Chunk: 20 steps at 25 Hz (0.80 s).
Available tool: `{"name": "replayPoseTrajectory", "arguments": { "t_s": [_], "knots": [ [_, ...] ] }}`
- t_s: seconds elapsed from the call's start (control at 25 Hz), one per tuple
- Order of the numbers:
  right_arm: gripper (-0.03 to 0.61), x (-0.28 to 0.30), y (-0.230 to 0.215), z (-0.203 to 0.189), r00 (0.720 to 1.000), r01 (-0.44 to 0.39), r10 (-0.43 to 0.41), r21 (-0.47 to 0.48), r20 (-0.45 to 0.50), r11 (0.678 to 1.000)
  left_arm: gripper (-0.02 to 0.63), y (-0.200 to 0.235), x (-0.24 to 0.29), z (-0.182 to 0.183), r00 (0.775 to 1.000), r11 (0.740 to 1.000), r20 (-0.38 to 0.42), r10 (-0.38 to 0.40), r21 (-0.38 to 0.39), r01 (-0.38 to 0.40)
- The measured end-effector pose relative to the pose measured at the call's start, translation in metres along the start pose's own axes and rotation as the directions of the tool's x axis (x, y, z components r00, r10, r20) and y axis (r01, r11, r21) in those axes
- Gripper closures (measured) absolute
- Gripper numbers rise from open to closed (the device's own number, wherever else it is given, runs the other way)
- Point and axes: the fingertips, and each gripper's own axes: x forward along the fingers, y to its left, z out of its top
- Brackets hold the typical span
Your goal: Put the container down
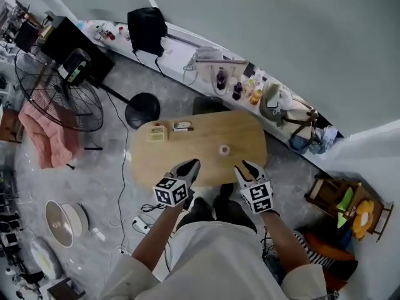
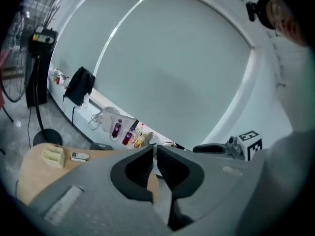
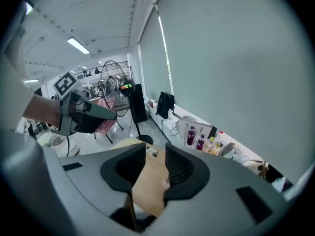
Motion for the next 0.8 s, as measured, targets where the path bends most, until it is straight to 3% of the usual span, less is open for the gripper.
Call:
{"name": "replayPoseTrajectory", "arguments": {
  "t_s": [0.12, 0.4, 0.6, 0.8],
  "knots": [
    [0.485, -0.028, 0.012, 0.016, 0.997, 0.054, -0.055, 0.009, 0.049, 0.998, 0.583, -0.01, -0.034, 0.01, 1.0, 0.998, 0.025, -0.005, 0.067, 0.004],
    [0.556, -0.09, 0.069, 0.029, 0.986, 0.143, -0.142, -0.004, 0.088, 0.99, 0.592, -0.033, -0.109, 0.005, 0.995, 0.994, 0.061, -0.078, 0.087, 0.072],
    [0.571, -0.147, 0.112, 0.049, 0.963, 0.232, -0.22, -0.061, 0.158, 0.971, 0.592, -0.053, -0.159, 0.003, 0.985, 0.982, 0.073, -0.154, 0.125, 0.144],
    [0.577, -0.193, 0.14, 0.056, 0.943, 0.262, -0.252, -0.018, 0.215, 0.965, 0.592, -0.067, -0.198, 0.002, 0.977, 0.967, 0.086, -0.195, 0.182, 0.177]
  ]
}}
